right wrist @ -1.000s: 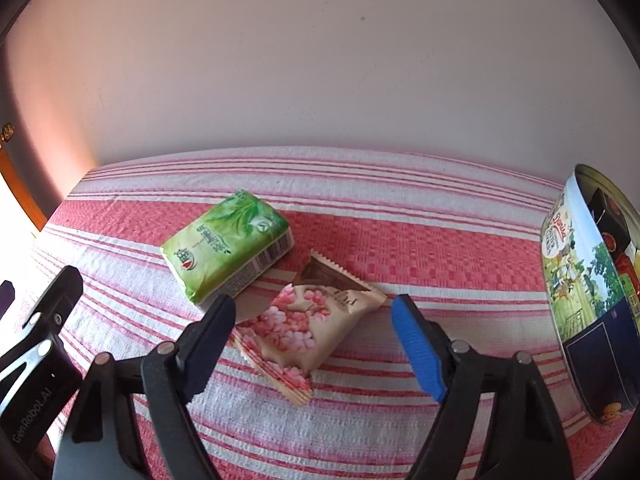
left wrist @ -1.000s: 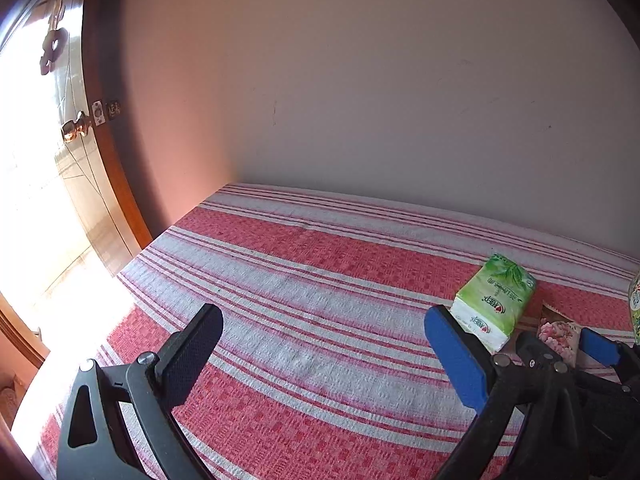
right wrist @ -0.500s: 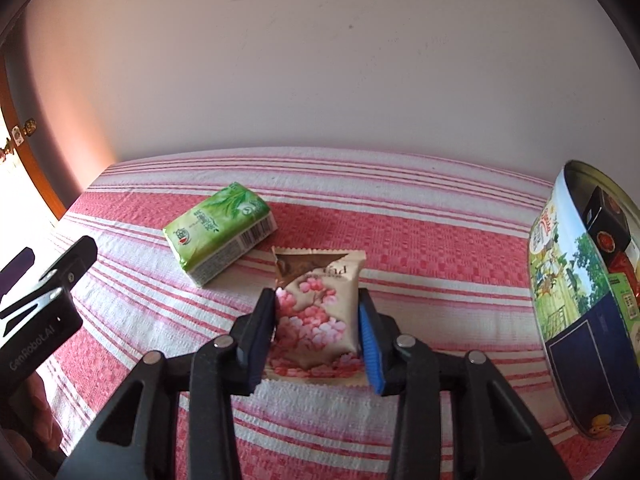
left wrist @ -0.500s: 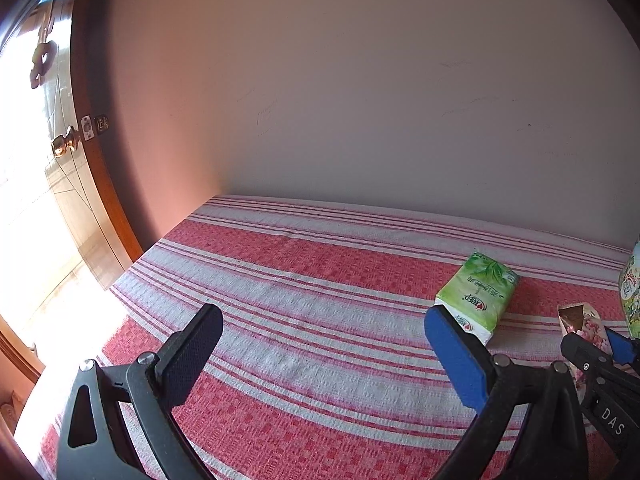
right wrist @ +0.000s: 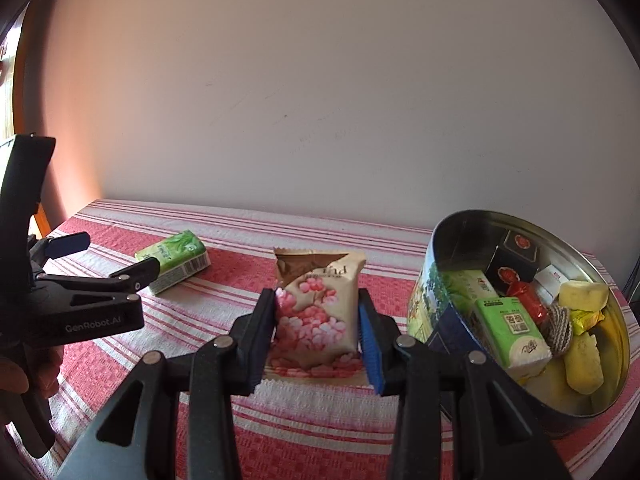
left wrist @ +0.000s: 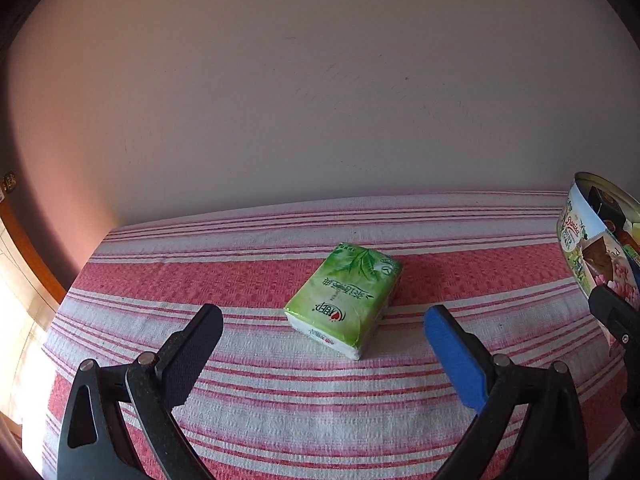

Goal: Organize objects
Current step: 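Grasp the pink-flowered packet with the right gripper while the left gripper grasps the green tissue pack, then carry the green tissue pack and pink-flowered packet over the tin with both grippers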

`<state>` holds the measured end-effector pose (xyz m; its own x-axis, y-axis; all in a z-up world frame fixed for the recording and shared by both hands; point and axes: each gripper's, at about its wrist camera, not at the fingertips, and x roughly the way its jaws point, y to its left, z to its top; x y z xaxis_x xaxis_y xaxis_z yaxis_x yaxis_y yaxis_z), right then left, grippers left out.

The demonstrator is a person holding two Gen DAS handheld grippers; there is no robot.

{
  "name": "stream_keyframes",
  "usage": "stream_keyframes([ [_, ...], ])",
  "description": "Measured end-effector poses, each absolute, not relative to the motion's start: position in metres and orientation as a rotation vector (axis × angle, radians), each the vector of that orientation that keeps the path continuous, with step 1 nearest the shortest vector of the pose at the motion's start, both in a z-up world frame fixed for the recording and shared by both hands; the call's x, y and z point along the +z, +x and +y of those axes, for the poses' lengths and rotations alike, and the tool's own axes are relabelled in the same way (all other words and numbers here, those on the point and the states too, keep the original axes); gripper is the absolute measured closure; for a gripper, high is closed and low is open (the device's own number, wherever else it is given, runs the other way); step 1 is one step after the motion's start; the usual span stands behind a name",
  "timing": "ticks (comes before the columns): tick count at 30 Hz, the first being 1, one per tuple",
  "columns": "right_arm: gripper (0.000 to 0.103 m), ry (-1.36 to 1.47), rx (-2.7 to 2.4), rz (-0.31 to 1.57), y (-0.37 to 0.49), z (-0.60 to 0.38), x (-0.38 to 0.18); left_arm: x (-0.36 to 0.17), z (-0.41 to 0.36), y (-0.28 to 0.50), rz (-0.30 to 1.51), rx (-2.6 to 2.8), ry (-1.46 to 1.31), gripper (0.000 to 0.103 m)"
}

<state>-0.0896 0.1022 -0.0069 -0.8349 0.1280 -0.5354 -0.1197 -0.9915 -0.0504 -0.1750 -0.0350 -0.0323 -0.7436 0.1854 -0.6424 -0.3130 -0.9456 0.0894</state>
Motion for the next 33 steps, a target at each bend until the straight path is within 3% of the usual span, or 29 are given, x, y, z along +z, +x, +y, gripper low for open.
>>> stream_keyframes([
  [8, 0.063, -0.872, 2.904, 0.019, -0.101, 0.105, -0.009, -0.056, -0.017, -0.230, 0.206, 2.602, -1.222, 0.001],
  [10, 0.063, -0.872, 2.906, 0.014, -0.101, 0.105, -0.009, -0.063, -0.016, -0.237, 0.187, 2.581, -1.287, 0.005],
  [11, 0.063, -0.876, 2.908, 0.014, -0.102, 0.106, -0.010, -0.062, -0.019, -0.237, 0.160, 2.591, -1.278, 0.015],
  [12, 0.063, -0.882, 2.912, 0.021, -0.102, 0.105, -0.010, -0.060, -0.021, -0.236, 0.147, 2.611, -1.265, 0.033],
  [15, 0.063, -0.890, 2.937, 0.063, -0.103, 0.108, -0.011, -0.058, -0.024, -0.232, 0.126, 2.612, -1.238, 0.046],
  [21, 0.063, -0.880, 3.070, 0.274, -0.098, 0.119, -0.007, -0.039, -0.042, -0.199, 0.096, 2.765, -1.102, 0.046],
  [33, 0.063, -0.714, 2.962, 0.071, -0.086, 0.112, 0.000, -0.025, -0.033, -0.127, 0.061, 2.950, -0.928, 0.046],
])
